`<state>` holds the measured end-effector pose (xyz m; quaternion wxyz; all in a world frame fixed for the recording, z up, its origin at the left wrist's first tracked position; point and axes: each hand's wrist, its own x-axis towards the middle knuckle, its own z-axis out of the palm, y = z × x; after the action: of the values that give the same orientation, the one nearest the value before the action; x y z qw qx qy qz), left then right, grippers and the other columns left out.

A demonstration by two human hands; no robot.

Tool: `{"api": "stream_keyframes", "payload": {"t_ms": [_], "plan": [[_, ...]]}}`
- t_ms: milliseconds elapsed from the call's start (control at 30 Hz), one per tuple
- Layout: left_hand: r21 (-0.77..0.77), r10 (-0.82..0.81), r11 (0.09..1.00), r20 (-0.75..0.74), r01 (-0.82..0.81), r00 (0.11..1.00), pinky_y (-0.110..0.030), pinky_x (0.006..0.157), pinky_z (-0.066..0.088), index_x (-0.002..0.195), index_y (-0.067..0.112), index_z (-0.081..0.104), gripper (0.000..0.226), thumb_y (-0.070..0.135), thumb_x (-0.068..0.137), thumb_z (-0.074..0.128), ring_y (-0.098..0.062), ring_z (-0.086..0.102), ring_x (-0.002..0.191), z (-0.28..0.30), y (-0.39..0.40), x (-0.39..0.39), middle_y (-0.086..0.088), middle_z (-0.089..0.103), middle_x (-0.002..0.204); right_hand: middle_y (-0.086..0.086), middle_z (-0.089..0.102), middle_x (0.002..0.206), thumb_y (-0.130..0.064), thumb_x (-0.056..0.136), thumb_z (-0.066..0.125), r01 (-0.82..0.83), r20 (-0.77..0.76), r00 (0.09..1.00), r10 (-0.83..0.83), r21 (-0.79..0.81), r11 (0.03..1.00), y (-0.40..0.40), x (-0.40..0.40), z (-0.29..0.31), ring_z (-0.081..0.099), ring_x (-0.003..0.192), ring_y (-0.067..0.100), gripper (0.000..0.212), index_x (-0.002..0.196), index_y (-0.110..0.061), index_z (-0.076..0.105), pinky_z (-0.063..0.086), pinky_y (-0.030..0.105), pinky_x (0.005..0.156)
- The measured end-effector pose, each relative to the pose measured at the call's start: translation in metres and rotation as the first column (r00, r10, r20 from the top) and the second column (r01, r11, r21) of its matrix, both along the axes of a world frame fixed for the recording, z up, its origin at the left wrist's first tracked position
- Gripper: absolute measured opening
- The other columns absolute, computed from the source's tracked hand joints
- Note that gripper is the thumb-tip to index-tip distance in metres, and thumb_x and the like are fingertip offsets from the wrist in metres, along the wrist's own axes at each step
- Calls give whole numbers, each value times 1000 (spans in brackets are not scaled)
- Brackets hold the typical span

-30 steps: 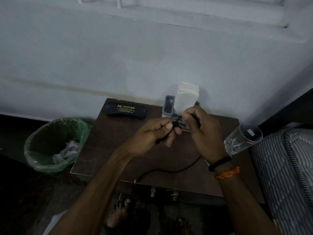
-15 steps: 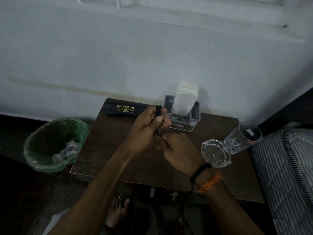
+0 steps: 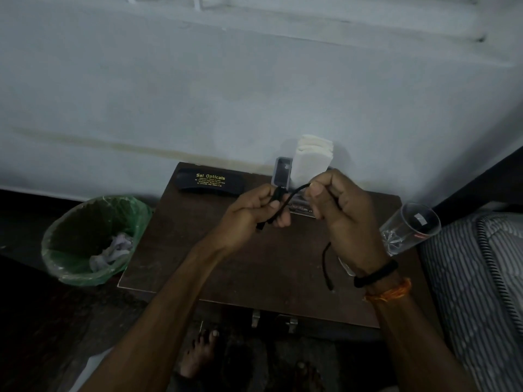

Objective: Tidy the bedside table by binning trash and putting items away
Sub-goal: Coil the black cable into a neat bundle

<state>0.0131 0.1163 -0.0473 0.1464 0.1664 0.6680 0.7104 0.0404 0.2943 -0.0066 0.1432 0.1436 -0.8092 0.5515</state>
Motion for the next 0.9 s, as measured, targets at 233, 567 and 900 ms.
{"api": "stream_keyframes", "payload": {"t_ms": [233, 567, 900], "plan": [[74, -191, 980, 62, 186, 980, -26, 73, 44, 117, -14, 52, 37, 14, 99, 37, -20, 56, 76, 6, 5, 14, -7, 62, 78, -10, 56, 65, -24, 99, 55, 271, -32, 962, -270, 150, 951, 8, -13, -24, 53, 62, 4, 21, 82, -15, 60, 41, 22, 59], [321, 80, 935, 224, -151, 971, -20, 63, 43, 117, -11, 54, 30, 10, 102, 38, -13, 46, 66, 5, 2, 5, -4, 46, 70, 1, 65, 78, -18, 90, 44, -65, 320, 939, -127, 526, 848, -31, 12, -51, 63, 82, 30, 15, 86, -19, 59, 49, 41, 71], [345, 187, 893, 302, -290, 935, -25, 74, 48, 121, -7, 55, 28, 6, 102, 39, -15, 60, 78, -2, -1, -2, -5, 61, 82, 12, 66, 90, -30, 102, 41, -282, 331, 943, 45, 715, 640, -43, 28, -39, 57, 79, 28, 28, 88, -13, 58, 39, 33, 67]]}}
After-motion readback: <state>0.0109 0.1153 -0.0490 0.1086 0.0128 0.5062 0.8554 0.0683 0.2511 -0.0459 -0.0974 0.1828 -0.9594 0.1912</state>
